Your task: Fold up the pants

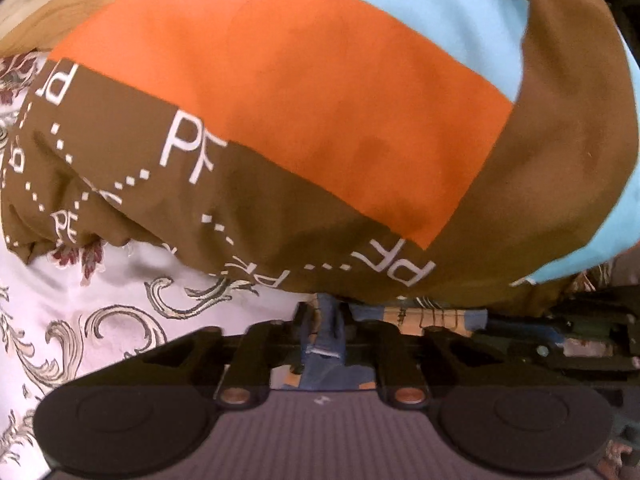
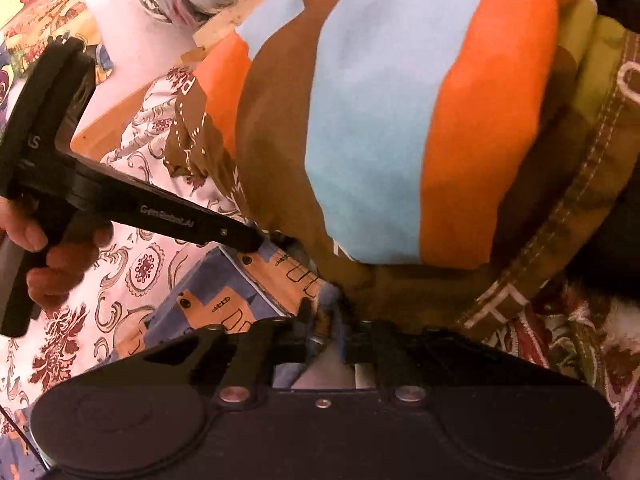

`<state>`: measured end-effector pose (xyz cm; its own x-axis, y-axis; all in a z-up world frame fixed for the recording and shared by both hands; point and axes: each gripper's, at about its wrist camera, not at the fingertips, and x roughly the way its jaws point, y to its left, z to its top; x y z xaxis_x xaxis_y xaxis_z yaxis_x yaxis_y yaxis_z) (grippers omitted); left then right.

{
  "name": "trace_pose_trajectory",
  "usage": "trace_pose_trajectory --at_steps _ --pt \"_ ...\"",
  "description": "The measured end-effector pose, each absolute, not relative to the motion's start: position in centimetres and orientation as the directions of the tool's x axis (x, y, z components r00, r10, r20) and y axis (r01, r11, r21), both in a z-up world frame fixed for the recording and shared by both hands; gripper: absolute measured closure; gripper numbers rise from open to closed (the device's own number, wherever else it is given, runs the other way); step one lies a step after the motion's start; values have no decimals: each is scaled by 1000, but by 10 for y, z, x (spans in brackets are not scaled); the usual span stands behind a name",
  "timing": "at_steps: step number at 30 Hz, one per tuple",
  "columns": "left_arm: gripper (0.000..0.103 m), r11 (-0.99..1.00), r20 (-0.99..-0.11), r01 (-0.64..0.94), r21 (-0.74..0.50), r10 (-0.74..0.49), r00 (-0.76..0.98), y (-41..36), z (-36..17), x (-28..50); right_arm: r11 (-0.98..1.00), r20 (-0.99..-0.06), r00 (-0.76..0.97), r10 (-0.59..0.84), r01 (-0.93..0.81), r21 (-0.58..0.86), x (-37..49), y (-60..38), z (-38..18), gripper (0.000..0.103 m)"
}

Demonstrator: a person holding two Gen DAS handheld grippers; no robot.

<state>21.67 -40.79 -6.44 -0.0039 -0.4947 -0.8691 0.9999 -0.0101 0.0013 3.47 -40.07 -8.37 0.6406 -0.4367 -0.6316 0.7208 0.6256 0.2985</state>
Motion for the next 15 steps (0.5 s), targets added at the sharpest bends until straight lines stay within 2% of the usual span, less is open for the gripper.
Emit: trace_pose_trajectory --at_steps 1,2,3,4,5,6,7,9,10,12,15 --pt "66 7 -863 1000 -6 -506 -1 -406 -64 217 632 -625 648 -436 714 301 35 -399 -82 64" --pt "57 32 -854 999 -17 -520 2 -404 -61 218 636 -619 660 -425 705 315 34 -398 -82 54" --pt "41 53 -844 998 -22 -536 10 -398 -58 220 638 -615 667 -421 699 322 33 -395 -81 44" --pt "32 77 -831 997 -23 -555 24 -392 -53 221 646 -611 671 -421 694 317 32 -391 -80 38" --pt "29 102 -815 994 -23 -577 40 -385 -48 222 659 -608 674 -420 687 307 33 -385 -78 28" --pt "21 130 -800 991 -27 -597 56 -375 -43 224 669 -603 680 -417 679 303 33 -381 -77 18" --pt "13 159 -789 987 -30 -610 75 -365 -38 225 683 -596 689 -412 667 299 34 -375 -76 14" --pt "9 223 -762 974 -33 -636 120 -337 -27 232 713 -577 710 -404 640 288 35 -366 -72 3" --pt "5 256 -754 966 -33 -641 144 -320 -22 235 729 -565 717 -407 628 271 36 -360 -70 1" --pt "0 349 -742 937 -30 -635 213 -281 -13 242 758 -535 730 -426 610 229 38 -349 -64 1" --pt "0 489 -723 871 -48 -618 307 -217 -2 250 798 -506 753 -421 573 189 42 -337 -58 1"
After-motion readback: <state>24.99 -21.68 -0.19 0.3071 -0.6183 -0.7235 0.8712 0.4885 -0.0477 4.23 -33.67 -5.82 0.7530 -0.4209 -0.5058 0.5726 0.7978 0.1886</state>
